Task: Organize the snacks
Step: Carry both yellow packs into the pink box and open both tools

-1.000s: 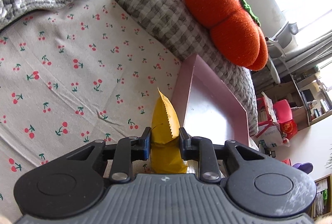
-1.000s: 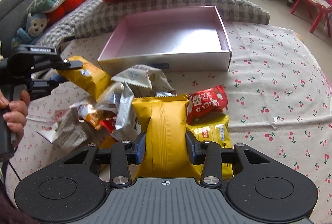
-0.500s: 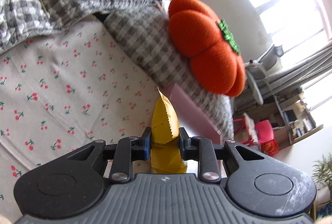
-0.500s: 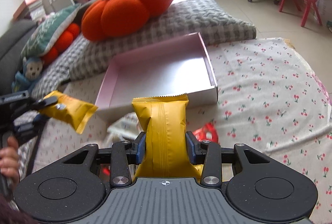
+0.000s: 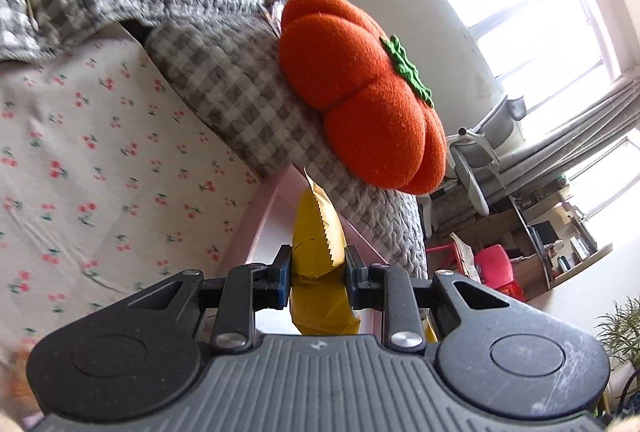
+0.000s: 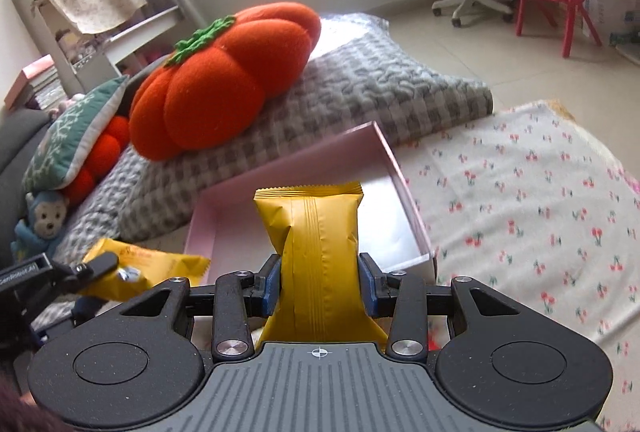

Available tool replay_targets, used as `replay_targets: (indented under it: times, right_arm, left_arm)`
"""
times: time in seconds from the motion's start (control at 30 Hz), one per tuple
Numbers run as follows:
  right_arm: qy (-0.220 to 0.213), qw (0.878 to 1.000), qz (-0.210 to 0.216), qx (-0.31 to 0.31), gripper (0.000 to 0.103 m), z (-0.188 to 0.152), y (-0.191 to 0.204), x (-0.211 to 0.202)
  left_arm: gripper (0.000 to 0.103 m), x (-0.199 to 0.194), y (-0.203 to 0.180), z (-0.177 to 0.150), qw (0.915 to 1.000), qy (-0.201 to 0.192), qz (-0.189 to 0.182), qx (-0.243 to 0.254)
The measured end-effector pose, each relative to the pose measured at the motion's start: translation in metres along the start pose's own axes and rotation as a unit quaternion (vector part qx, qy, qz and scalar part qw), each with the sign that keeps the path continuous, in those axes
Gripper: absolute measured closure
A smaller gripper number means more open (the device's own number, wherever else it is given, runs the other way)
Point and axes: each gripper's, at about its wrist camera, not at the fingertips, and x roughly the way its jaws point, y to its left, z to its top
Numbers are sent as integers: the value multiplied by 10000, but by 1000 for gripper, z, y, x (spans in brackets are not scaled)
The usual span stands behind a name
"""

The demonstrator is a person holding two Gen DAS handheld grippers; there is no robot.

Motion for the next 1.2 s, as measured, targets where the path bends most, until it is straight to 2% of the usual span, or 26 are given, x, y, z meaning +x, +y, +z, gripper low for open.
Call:
replay_targets:
  times: [0.13,0.33,0.6,0.87,0.9,0.93,1.0,1.03,1.2]
  right_arm:
    - [-43,9998,101,162,65,14,-6,19]
    - [22,9998,-45,210,64,18,-14,48]
    - [84,9998,-115,146,65,13,-20,69]
    - [83,9998,-37,161,63,14,-21,67]
    - [89,9998,-33,171,63,15,-21,67]
    - [96,9998,-30,181,61,16,-22,66]
    - [90,9997,-42,217,51,17,-22,64]
    - [76,9997,-49,227,47,17,-23,62]
    - [77,9995,-98,276,37,19,-22,51]
  left_arm:
    - [79,23,-14,1,9996,179,31,234]
    - [79,59,-17,-5,9949,575,401,721]
    - [78,77,-23,-13,9877,690,609,1262]
    - [72,88,-45,-16,9629,562,1149,2375]
    - [70,88,-48,-17,9593,523,1237,2486]
    - [60,87,-50,-18,9561,487,1302,2581]
    - [43,85,-55,-19,9525,429,1310,2715]
    - [39,82,-57,-20,9509,387,1312,2778]
    - [31,78,-62,-21,9461,496,1346,2903]
